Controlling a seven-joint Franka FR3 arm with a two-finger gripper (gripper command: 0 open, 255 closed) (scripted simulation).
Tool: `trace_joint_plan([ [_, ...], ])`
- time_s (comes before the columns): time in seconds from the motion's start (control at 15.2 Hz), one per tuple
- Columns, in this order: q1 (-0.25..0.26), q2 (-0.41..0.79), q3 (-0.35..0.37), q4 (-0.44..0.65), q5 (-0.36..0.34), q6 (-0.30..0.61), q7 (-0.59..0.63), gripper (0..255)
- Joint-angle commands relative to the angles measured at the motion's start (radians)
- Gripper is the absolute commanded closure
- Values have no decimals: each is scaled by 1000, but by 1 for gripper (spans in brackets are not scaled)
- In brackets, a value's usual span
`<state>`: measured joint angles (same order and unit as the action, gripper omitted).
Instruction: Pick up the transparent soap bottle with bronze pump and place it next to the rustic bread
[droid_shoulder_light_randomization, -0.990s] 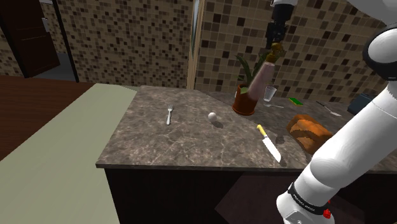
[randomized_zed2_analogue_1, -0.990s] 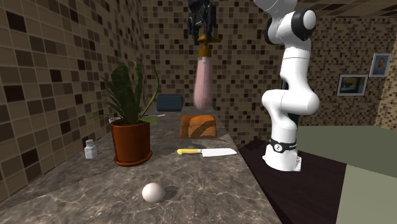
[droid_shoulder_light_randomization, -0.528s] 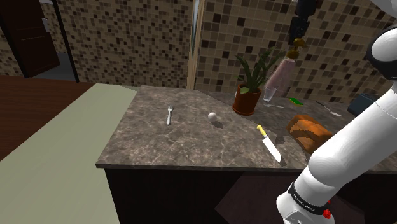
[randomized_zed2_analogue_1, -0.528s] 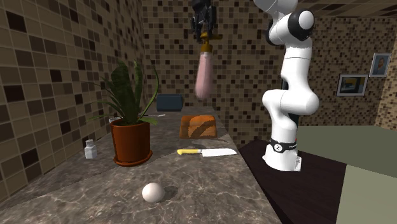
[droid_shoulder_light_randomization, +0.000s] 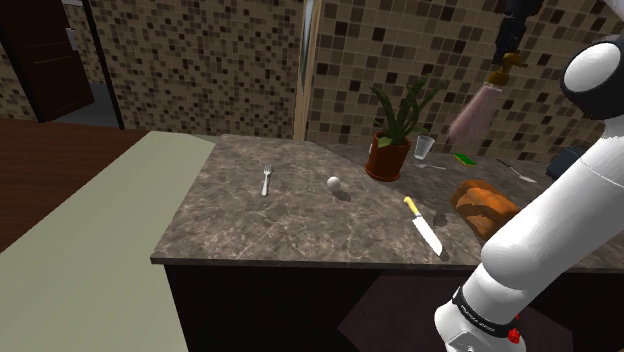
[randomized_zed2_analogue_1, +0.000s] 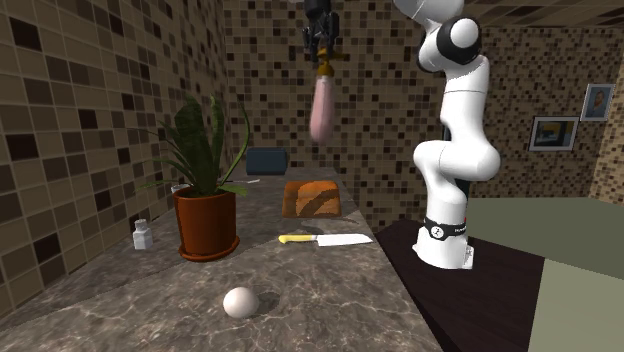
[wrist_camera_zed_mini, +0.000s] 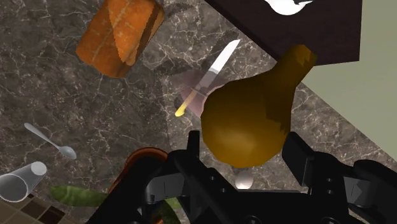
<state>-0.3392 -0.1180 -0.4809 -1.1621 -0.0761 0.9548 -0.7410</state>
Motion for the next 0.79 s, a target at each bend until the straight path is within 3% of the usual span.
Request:
trace_joint_plan([
  [0.0, -31, 50, -51, 88, 11, -41, -83, 255],
  [0.2, -102, 143, -135, 235, 52, -105, -220, 255],
  [0.73, -52, -37, -62, -93, -40, 68, -126, 255],
])
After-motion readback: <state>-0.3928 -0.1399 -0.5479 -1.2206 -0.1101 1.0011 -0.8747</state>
